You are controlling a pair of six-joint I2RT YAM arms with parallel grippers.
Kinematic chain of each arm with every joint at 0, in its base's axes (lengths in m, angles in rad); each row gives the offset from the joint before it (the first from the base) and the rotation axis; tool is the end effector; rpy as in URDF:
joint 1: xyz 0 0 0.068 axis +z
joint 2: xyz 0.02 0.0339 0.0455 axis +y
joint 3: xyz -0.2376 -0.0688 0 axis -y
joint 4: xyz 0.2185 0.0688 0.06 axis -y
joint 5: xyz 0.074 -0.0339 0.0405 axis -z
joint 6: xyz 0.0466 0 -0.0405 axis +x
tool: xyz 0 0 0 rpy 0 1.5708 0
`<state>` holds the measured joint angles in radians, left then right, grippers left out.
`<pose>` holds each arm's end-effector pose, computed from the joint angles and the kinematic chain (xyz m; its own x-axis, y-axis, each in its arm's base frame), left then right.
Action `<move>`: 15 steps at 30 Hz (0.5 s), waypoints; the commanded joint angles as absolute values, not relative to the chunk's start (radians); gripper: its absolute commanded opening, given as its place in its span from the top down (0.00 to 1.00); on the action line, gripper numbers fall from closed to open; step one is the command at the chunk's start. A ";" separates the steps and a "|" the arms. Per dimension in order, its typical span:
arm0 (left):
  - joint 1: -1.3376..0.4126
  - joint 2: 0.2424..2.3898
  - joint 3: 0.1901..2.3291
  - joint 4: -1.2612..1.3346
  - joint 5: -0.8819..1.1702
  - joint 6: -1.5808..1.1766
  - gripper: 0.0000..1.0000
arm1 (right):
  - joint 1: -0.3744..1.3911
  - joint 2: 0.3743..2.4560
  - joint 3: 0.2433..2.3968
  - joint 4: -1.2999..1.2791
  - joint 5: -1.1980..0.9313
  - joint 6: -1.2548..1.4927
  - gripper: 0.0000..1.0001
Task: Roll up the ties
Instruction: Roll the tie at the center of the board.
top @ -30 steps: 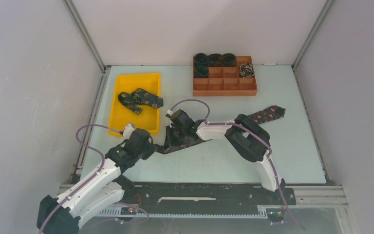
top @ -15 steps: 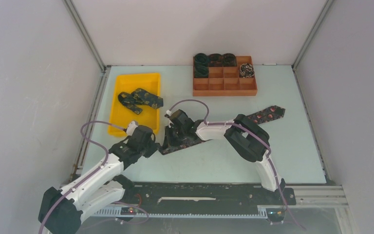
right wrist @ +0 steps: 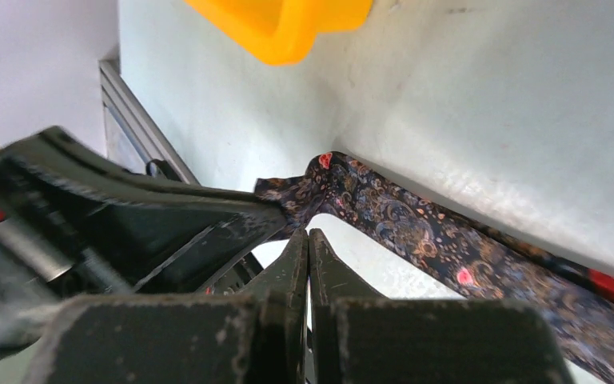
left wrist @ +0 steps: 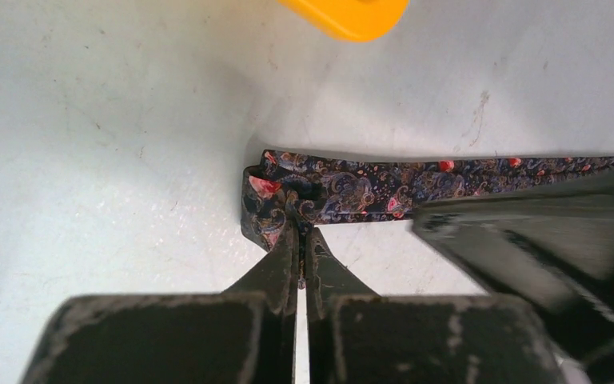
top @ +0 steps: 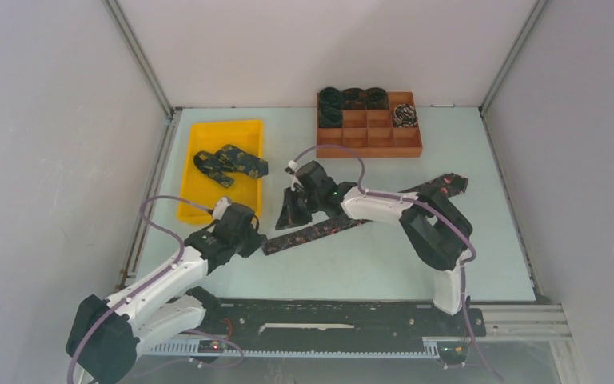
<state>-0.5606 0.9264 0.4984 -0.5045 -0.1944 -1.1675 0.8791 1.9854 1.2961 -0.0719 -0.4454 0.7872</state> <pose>0.1507 -0.0840 0.1712 -0.6571 -0.6530 -0.3765 -0.4591 0.7429 -0.4871 0.2438 0.3259 0.1583 -0.9438 -0.1374 -0.3005 -0.3193 0.6131 0.7226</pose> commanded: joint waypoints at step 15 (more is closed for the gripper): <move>-0.599 1.098 0.537 -0.306 -0.132 -1.149 0.98 | 0.805 1.794 1.112 -0.096 -0.440 0.731 1.00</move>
